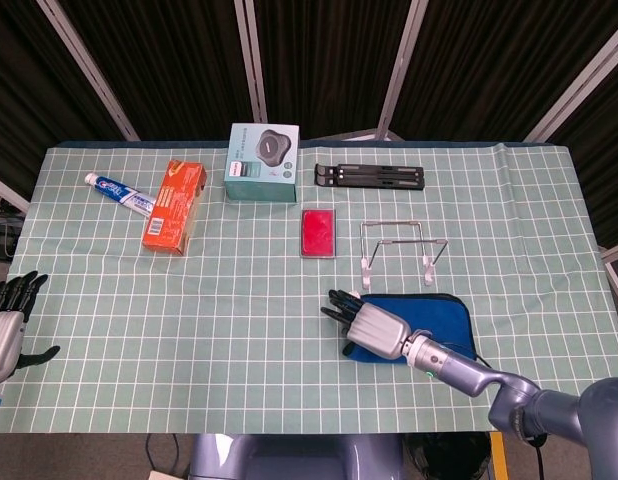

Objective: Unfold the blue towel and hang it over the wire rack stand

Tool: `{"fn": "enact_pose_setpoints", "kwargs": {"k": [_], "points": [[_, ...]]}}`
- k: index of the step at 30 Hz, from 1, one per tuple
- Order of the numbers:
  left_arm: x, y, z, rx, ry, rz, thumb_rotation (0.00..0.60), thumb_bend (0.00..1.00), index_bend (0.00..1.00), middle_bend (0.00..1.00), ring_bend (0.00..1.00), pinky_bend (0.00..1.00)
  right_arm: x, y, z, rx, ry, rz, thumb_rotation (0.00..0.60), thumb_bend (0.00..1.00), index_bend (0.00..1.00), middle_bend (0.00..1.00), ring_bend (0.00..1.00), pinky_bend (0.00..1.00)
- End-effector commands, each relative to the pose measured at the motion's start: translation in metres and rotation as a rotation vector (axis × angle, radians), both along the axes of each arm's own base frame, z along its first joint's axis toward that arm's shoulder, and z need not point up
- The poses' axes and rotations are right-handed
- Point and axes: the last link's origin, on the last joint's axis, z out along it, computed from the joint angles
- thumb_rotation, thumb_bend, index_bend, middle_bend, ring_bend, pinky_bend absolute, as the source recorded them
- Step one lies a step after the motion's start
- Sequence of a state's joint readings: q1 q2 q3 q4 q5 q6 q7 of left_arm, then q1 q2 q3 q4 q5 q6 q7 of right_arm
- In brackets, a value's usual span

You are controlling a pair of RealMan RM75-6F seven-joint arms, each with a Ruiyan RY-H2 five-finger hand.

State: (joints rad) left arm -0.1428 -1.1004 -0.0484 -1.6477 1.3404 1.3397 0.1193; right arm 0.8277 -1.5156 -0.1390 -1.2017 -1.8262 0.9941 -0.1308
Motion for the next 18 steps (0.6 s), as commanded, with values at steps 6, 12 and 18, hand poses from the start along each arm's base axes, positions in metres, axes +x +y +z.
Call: {"fn": "enact_pose_setpoints", "kwargs": {"k": [6,12,18], "points": [[0.002,-0.001,0.001,0.001,-0.009,-0.009,0.6,0.0,0.0,0.0,0.0,0.0,0.001,0.002,0.031,-0.035,-0.123,-0.031,0.6,0.44,0.65,0.03,0.0,0.05],[0.006,-0.004,0.003,0.003,-0.023,-0.025,0.6,0.0,0.0,0.0,0.0,0.0,0.01,-0.001,0.073,-0.108,-0.271,-0.087,0.6,0.43,0.66,0.03,0.0,0.05],[0.01,-0.006,0.006,0.011,-0.041,-0.044,0.6,0.0,0.0,0.0,0.0,0.0,0.023,-0.013,0.114,-0.232,-0.402,-0.158,0.6,0.43,0.67,0.04,0.0,0.09]]}}
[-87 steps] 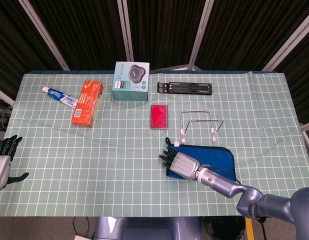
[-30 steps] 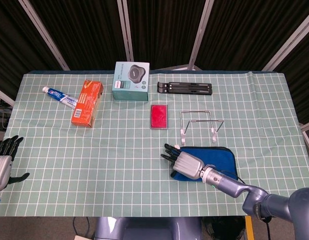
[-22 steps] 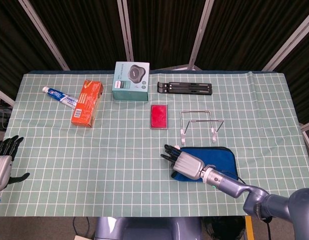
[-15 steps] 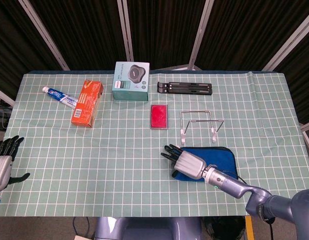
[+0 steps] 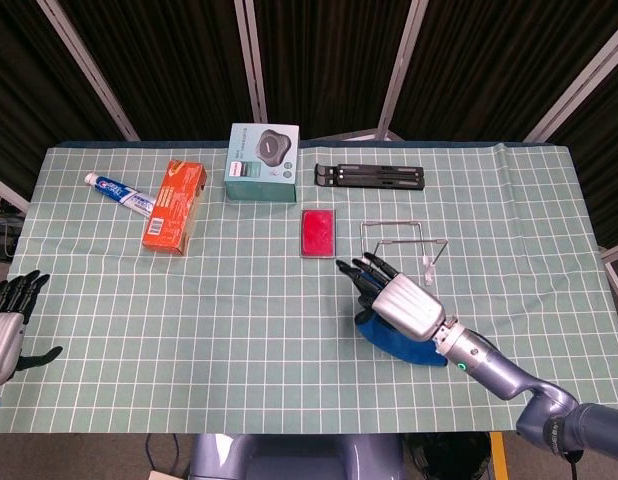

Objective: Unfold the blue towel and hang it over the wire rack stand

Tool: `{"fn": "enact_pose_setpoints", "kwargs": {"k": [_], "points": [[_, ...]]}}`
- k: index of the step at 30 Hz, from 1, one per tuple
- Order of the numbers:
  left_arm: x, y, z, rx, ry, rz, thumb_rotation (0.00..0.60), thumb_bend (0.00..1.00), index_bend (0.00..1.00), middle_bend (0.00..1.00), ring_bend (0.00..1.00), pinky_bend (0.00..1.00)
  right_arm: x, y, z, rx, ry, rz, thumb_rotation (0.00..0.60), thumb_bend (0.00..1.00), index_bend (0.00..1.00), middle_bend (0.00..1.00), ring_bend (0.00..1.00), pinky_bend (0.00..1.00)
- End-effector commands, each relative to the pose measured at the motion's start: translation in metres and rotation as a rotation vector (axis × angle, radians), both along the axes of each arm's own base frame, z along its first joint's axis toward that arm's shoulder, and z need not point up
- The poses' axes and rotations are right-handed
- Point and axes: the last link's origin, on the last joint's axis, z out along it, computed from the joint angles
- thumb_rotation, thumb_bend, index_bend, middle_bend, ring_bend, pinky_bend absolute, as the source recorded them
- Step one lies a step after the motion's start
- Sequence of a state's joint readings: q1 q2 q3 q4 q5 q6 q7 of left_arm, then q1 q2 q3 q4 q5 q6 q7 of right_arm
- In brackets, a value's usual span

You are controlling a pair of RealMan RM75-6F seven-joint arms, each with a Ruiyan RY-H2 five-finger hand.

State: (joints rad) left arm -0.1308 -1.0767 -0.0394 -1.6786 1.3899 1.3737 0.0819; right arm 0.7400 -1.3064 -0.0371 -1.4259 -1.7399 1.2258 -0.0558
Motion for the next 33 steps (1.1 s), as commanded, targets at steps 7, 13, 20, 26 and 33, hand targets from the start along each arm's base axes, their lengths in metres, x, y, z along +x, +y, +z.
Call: {"fn": "enact_pose_setpoints", "kwargs": {"k": [7,13,20,26,33], "points": [[0.002,-0.003,0.008,0.013,-0.026,-0.013,0.6,0.0,0.0,0.0,0.0,0.0,0.018,-0.011,0.066,-0.194,-0.152,-0.111,0.6,0.45,0.68,0.04,0.0,0.12],[0.006,-0.006,0.014,0.03,-0.044,-0.031,0.6,0.0,0.0,0.0,0.0,0.0,0.014,-0.002,0.093,-0.261,-0.187,-0.19,0.6,0.47,0.69,0.04,0.0,0.13],[0.011,-0.013,0.02,0.038,-0.057,-0.057,0.6,0.0,0.0,0.0,0.0,0.0,0.016,0.015,0.111,-0.317,-0.193,-0.266,0.6,0.48,0.71,0.04,0.0,0.14],[0.015,-0.016,0.025,0.05,-0.072,-0.078,0.6,0.0,0.0,0.0,0.0,0.0,0.024,0.018,0.11,-0.361,-0.133,-0.328,0.6,0.48,0.71,0.04,0.0,0.14],[0.013,-0.014,0.025,0.047,-0.073,-0.069,0.6,0.0,0.0,0.0,0.0,0.0,0.029,0.006,0.092,-0.407,-0.082,-0.406,0.6,0.49,0.72,0.04,0.0,0.15]]}}
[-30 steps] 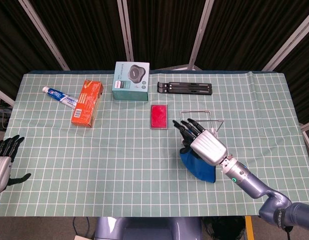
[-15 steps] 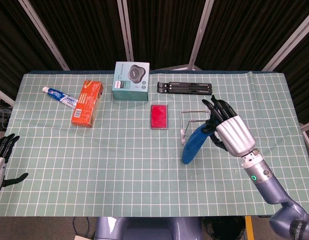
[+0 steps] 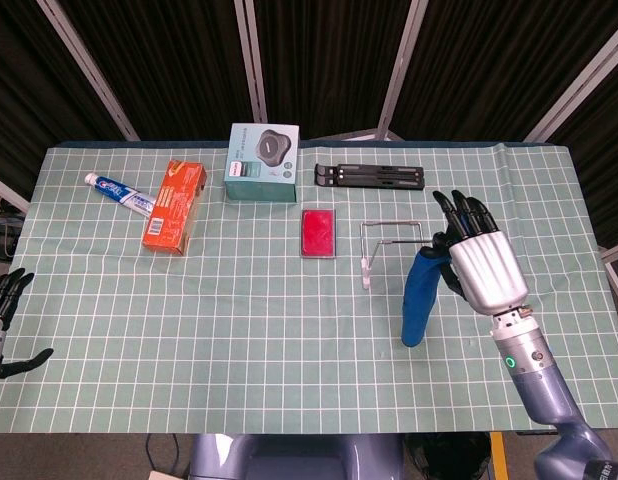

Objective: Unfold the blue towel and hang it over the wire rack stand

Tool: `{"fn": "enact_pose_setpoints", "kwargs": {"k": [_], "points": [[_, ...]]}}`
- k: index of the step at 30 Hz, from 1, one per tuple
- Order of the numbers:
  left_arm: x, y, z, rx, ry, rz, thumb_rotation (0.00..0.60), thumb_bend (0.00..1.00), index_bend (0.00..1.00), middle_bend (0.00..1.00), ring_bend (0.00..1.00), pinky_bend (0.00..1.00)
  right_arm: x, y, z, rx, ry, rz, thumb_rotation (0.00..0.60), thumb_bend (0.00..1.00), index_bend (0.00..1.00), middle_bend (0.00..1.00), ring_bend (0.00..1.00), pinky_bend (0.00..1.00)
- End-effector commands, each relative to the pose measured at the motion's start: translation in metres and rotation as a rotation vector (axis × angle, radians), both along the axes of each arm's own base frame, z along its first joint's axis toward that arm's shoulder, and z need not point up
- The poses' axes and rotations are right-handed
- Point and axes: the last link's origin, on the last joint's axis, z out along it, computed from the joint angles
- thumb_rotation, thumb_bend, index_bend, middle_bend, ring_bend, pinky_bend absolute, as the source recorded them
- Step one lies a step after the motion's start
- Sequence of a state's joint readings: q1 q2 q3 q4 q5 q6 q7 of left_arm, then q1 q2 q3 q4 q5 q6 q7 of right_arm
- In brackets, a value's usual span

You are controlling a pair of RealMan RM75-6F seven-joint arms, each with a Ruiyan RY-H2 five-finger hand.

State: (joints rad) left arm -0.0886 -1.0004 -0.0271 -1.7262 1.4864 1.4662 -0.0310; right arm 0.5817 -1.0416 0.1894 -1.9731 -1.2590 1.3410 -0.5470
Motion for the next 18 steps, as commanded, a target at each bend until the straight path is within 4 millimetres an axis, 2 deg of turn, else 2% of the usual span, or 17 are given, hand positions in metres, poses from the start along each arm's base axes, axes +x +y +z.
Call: {"fn": "enact_pose_setpoints", "kwargs": {"k": [1,8,18], "points": [[-0.001,0.001,0.0,0.001,0.0,0.003,0.6,0.0,0.0,0.0,0.0,0.0,0.006,-0.012,-0.015,-0.013,0.001,-0.061,0.6,0.49,0.72,0.04,0.0,0.15],[-0.005,0.004,0.002,0.01,-0.002,0.024,0.6,0.0,0.0,0.0,0.0,0.0,0.017,-0.041,-0.034,-0.029,-0.015,-0.132,0.6,0.49,0.72,0.04,0.0,0.15],[-0.013,0.009,0.005,0.019,-0.01,0.062,0.6,0.0,0.0,0.0,0.0,0.0,0.029,-0.069,-0.047,-0.034,-0.061,-0.222,0.6,0.5,0.72,0.04,0.0,0.16]]}}
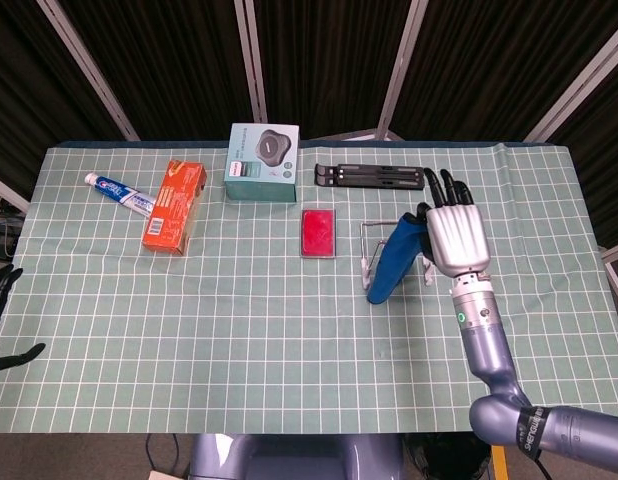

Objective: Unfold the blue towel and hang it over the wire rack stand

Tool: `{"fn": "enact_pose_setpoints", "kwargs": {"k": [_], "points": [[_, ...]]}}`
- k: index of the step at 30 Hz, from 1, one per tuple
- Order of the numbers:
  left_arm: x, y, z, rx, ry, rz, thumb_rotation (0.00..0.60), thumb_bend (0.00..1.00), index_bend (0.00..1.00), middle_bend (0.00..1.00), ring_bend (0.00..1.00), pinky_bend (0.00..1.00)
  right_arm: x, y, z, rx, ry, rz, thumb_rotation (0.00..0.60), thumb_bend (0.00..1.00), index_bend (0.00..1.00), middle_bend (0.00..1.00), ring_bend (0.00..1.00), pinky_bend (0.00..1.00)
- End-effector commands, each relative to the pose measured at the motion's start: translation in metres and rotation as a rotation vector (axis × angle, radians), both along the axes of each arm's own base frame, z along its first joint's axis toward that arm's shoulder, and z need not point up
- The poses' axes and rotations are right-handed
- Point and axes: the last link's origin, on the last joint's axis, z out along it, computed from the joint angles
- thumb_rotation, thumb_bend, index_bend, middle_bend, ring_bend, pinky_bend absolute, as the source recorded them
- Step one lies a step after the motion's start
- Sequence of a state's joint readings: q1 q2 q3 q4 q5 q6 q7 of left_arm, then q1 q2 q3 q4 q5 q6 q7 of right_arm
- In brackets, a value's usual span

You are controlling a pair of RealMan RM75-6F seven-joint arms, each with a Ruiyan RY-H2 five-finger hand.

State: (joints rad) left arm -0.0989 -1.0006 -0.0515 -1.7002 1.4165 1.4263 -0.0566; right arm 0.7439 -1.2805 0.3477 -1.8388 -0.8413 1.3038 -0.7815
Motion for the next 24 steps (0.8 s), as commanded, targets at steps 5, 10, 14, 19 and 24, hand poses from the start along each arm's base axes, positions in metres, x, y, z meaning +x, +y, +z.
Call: {"fn": "enact_pose_setpoints", "kwargs": {"k": [5,10,14,19,24], "points": [[-0.003,0.002,0.001,0.006,-0.003,0.016,0.6,0.0,0.0,0.0,0.0,0.0,0.014,-0.024,-0.005,-0.022,-0.004,-0.027,0.6,0.5,0.72,0.04,0.0,0.16],[-0.007,0.004,0.002,0.011,-0.003,0.036,0.6,0.0,0.0,0.0,0.0,0.0,0.019,-0.041,-0.002,-0.051,0.015,-0.061,0.6,0.5,0.72,0.04,0.0,0.16],[-0.009,0.005,0.003,0.013,-0.003,0.044,0.6,0.0,0.0,0.0,0.0,0.0,0.017,-0.051,-0.002,-0.056,0.033,-0.111,0.6,0.5,0.72,0.04,0.0,0.16],[-0.01,0.005,0.002,0.009,-0.001,0.047,0.6,0.0,0.0,0.0,0.0,0.0,0.011,-0.057,-0.008,-0.047,0.065,-0.146,0.6,0.5,0.72,0.04,0.0,0.16],[-0.011,0.005,0.002,0.011,0.001,0.05,0.6,0.0,0.0,0.0,0.0,0.0,0.006,-0.06,-0.016,-0.028,0.079,-0.165,0.6,0.5,0.72,0.04,0.0,0.15]]}}
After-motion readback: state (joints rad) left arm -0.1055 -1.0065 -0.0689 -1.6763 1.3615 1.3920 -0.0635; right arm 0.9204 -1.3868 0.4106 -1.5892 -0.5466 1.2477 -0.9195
